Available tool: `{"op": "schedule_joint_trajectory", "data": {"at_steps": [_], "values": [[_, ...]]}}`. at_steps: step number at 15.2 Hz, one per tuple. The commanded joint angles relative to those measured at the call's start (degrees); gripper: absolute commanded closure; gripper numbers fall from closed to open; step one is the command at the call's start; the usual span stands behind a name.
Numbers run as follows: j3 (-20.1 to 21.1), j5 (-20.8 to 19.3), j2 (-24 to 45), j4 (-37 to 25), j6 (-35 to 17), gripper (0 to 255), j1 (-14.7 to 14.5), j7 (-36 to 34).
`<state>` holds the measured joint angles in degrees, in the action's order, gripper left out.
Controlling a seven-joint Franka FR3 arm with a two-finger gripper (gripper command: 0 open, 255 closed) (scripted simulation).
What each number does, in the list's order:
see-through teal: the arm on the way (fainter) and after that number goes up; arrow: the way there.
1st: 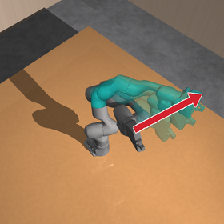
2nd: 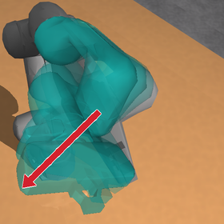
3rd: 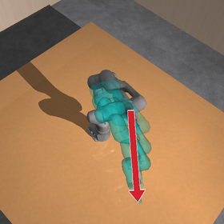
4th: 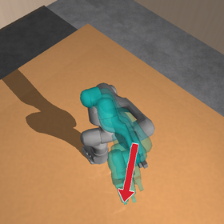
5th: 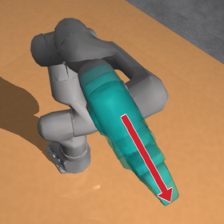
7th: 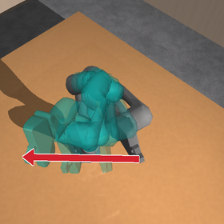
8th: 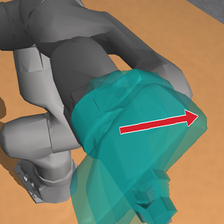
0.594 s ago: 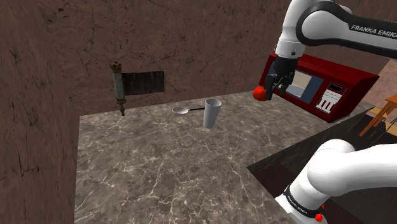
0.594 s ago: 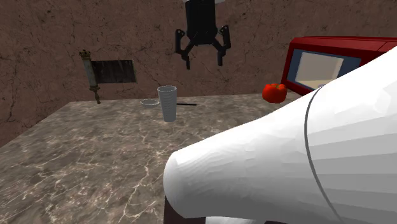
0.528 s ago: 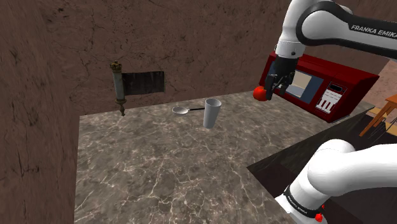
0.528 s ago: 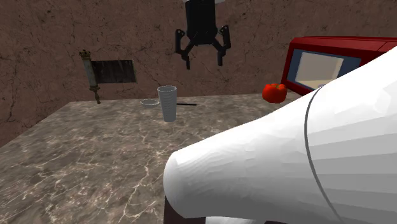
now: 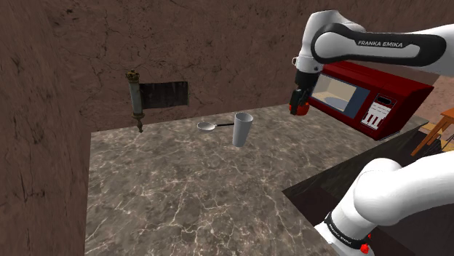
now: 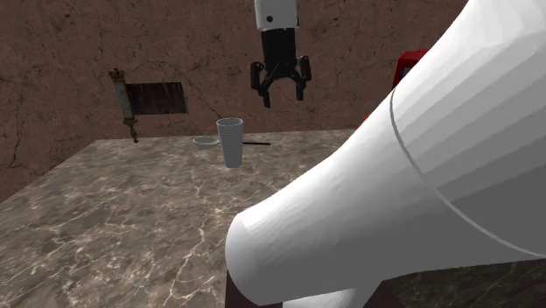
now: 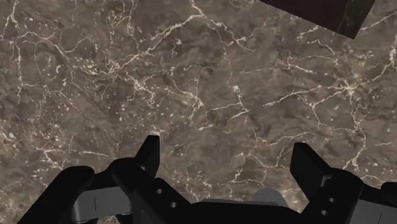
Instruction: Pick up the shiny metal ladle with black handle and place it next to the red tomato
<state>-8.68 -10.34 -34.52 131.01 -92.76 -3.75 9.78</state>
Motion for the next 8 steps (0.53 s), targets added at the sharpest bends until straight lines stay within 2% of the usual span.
{"op": "schedule_joint_trajectory", "data": {"at_steps": [1,8], "values": [[-1.6,-0.9,3.6,-0.6,-3.6,0,-1.1,4.7],[-5.7,-1.5,17.1,-5.6,-13.9,0,-4.7,20.2]]}}
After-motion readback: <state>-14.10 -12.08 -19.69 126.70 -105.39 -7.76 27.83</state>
